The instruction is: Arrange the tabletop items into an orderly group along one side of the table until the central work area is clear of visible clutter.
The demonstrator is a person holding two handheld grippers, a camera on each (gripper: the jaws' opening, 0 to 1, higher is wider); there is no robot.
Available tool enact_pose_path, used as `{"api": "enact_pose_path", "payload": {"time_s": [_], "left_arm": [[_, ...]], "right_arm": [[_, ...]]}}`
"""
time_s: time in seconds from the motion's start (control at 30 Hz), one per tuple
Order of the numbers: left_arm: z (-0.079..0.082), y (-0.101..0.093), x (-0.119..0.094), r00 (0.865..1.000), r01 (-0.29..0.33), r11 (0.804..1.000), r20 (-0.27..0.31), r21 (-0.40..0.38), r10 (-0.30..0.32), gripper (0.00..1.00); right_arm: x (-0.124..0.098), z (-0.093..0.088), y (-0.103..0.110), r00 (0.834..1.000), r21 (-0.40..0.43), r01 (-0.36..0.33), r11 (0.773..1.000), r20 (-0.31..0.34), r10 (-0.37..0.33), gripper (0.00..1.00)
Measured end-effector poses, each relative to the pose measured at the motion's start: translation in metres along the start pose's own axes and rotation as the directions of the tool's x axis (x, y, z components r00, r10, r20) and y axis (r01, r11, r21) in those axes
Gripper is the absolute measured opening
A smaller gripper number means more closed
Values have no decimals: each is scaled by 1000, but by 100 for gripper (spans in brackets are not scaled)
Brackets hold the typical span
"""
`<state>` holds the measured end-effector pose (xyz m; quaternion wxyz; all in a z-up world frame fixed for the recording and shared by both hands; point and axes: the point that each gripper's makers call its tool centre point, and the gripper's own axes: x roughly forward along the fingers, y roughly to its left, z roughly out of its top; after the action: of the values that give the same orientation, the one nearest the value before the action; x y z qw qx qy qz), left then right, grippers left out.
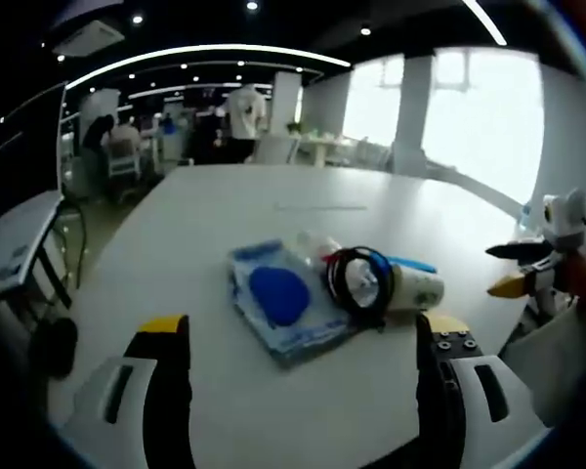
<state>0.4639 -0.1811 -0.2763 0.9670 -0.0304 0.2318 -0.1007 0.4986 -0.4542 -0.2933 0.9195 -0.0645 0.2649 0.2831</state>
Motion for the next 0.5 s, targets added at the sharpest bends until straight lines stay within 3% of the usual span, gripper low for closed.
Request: {"api": "enact_pose_path", "payload": {"time_s": [0.5], "left_arm": [[-2,0,0,1000,5,1000,-9,-7,-5,92]], "right_arm": [[0,-2,0,1000,-8,1,1000,-10,-1,99]]}}
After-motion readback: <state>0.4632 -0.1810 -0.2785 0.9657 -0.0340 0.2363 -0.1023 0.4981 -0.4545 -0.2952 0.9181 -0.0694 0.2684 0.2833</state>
